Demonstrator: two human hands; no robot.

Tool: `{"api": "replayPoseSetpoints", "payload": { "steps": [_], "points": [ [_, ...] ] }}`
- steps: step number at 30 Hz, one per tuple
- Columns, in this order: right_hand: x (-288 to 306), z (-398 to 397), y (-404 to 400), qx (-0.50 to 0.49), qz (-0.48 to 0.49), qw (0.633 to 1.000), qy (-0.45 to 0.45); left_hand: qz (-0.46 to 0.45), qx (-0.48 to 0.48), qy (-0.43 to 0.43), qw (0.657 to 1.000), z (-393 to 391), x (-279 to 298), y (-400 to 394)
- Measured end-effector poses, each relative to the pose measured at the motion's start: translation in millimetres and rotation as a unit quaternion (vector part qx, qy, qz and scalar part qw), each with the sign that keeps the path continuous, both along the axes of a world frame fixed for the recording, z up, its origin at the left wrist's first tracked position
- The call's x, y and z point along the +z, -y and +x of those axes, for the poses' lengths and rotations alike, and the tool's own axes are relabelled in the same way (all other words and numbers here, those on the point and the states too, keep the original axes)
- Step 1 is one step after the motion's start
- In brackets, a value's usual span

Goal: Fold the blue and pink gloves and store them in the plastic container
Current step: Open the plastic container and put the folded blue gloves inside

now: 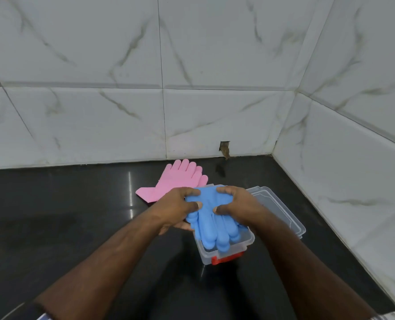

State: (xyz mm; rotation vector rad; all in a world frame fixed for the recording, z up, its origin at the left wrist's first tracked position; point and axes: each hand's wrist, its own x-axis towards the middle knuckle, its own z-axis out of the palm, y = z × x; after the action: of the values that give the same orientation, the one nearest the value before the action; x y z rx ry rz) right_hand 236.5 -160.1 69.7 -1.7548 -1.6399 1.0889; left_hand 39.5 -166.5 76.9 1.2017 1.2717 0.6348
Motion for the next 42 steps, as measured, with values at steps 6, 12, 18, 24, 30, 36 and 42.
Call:
{"api": "replayPoseSetpoints", "payload": {
  "steps": [6, 12, 18, 24, 30, 36, 42],
  "points": [
    [-4.0, 8.1, -27.3, 0.097, 0.015, 0.974, 0.202, 0.01, -0.049, -0.119, 0.992, 27.7, -9.2, -11.4],
    [-13.7, -0.7, -32.4, 0.141, 0.023, 0.948, 0.285, 0.126, -0.149, -0.346, 0.918, 36.7, -14.0, -22.2],
    [-26.3, -8.5, -31.0, 0.15, 0.047, 0.94, 0.304, 0.179, -0.197, -0.504, 0.822, 37.7, -25.0, -26.5],
    [-39.6, -22.2, -24.9, 0.137, 0.063, 0.924, 0.351, 0.215, -0.216, -0.577, 0.757, 41.1, -28.8, -24.5],
    [-56.5, -30.2, -20.4, 0.131, 0.041, 0.931, 0.337, 0.261, -0.232, -0.64, 0.684, 45.1, -43.2, -20.8],
    [-68.7, -33.5, -18.8, 0.152, -0.012, 0.924, 0.351, 0.273, -0.241, -0.68, 0.636, 51.7, -42.3, -19.2],
    [-17.1, -14.5, -28.7, 0.2, 0.147, 0.87, 0.426, 0.319, -0.208, -0.635, 0.672, 36.1, -24.1, -28.4]
  ]
}}
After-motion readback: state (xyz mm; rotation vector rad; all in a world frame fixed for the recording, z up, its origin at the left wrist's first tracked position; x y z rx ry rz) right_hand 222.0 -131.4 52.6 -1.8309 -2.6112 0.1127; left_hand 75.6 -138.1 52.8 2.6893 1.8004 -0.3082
